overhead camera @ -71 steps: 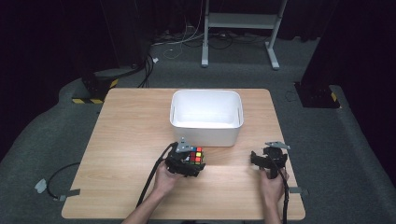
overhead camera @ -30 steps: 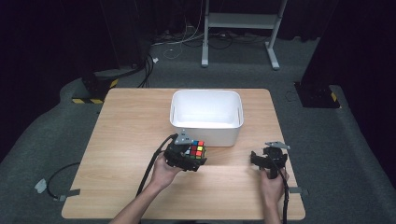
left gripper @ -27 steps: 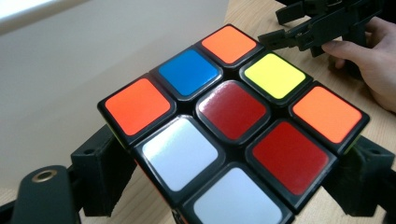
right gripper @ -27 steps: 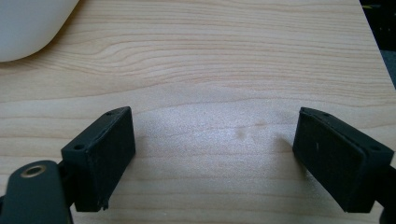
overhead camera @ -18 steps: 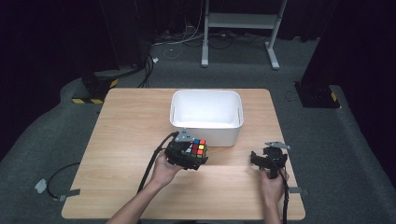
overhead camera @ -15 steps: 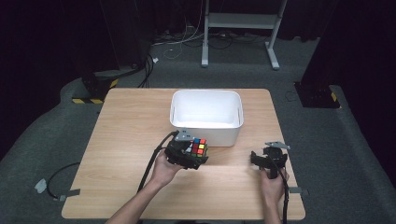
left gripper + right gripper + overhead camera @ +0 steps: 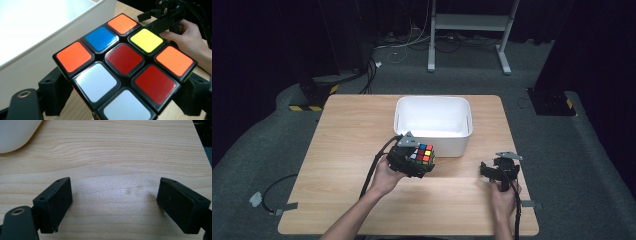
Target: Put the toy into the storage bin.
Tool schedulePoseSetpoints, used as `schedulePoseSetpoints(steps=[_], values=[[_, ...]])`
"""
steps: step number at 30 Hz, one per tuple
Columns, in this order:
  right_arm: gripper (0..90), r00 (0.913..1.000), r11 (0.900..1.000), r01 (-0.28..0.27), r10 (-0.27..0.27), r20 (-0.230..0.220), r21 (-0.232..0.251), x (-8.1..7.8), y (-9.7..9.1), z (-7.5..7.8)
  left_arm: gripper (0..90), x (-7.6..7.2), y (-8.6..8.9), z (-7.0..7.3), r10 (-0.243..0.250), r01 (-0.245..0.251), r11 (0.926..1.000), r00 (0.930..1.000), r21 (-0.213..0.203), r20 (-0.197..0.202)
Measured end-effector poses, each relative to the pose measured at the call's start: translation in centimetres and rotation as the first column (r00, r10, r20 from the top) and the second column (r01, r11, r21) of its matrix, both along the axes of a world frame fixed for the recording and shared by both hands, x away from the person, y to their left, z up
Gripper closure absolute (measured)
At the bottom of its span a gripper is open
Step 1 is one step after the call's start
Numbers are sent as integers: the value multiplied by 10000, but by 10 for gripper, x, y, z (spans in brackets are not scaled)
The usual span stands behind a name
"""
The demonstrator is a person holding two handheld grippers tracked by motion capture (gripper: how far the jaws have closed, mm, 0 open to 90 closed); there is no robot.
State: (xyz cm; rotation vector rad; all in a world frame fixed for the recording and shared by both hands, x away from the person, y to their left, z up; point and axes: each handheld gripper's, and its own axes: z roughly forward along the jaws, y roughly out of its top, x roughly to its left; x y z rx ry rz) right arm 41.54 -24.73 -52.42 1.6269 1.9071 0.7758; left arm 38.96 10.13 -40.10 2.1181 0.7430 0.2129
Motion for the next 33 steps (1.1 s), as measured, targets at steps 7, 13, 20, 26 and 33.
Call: schedulePoseSetpoints(steps=[7,13,20,26,33], values=[[127,10000,10000,-38,38,6,-18,0,0,0,151,2,5,9,-130,129,9998,9999,-118,-64],[128,10000,10000,-44,44,8,-27,0,0,0,152,4,5,18,8,-6,9995,10000,-318,59],[128,10000,10000,52,-52,2,-12,0,1,0,152,9,-3,35,-7,11,9993,9999,-369,110],[128,10000,10000,52,-52,1,-12,0,1,0,152,10,-6,40,-29,33,9992,9999,-392,108],[128,10000,10000,50,-50,1,-12,0,1,0,152,15,-6,42,-57,59,9994,10000,-346,82]])
